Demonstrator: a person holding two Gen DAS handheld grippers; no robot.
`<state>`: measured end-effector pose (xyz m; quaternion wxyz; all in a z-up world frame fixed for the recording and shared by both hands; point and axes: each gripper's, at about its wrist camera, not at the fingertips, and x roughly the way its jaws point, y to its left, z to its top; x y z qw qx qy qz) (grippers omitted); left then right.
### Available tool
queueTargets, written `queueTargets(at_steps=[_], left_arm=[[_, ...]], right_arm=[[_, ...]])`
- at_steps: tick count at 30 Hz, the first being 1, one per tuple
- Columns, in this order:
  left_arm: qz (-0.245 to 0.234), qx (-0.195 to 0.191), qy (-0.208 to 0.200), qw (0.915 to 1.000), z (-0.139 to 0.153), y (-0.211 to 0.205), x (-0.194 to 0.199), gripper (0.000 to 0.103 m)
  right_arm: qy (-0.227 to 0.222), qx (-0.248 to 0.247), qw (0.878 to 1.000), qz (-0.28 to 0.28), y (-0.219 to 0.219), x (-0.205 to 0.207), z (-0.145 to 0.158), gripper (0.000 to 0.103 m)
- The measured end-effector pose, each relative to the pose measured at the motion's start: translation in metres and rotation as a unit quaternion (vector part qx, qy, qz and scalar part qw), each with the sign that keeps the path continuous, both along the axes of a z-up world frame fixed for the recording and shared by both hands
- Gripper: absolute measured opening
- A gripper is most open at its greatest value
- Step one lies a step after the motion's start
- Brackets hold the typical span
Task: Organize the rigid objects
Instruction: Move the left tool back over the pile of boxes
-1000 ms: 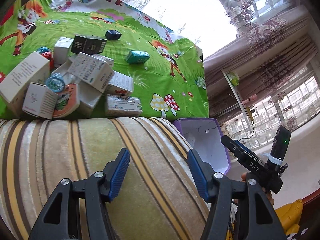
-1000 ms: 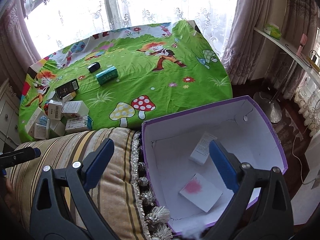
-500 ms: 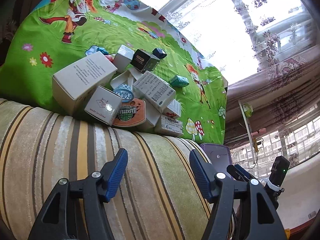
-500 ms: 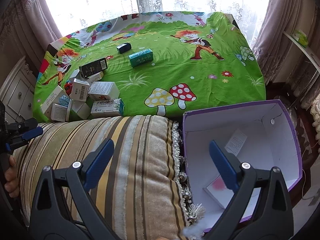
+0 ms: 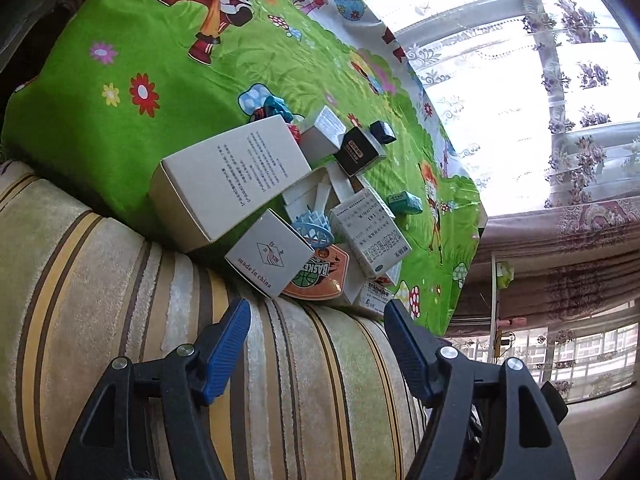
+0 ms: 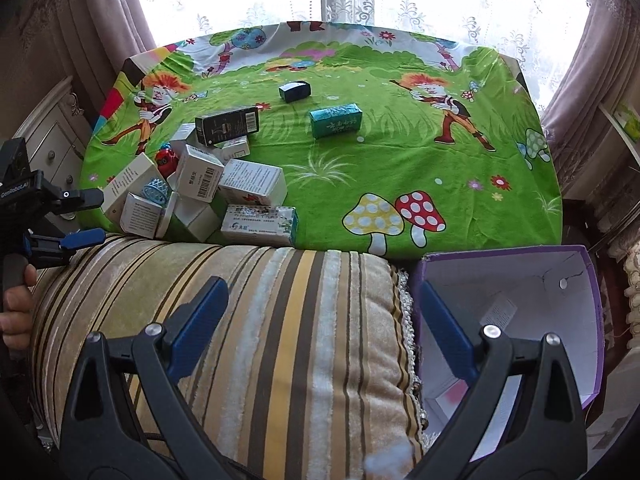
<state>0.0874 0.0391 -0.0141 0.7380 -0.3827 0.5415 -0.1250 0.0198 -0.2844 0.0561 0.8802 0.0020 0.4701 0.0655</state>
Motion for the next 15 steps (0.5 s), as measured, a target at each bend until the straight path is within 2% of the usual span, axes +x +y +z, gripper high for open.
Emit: queueTargets(at_steps=[3, 8, 15], left_arm=[[0.015, 0.006, 0.032, 0.9993, -0.007, 0.001, 0.009, 0.071], [0.039, 0.002, 0.061, 0.9974, -0.013, 0.0, 0.022, 0.078], [0.05, 0.021, 0.068, 0.9962, -0.022, -0.003, 0.035, 0.079]], right_arm=[[-0.005, -0.004, 1.0, 0.017, 0.012, 0.007, 0.004, 0.097], [-0.019, -0.011, 0.999, 0.044, 0.031, 0.024, 0.012, 0.097], [-0.017, -0.022, 0.995, 0.094, 0.063, 0.047, 0.01, 0.097]])
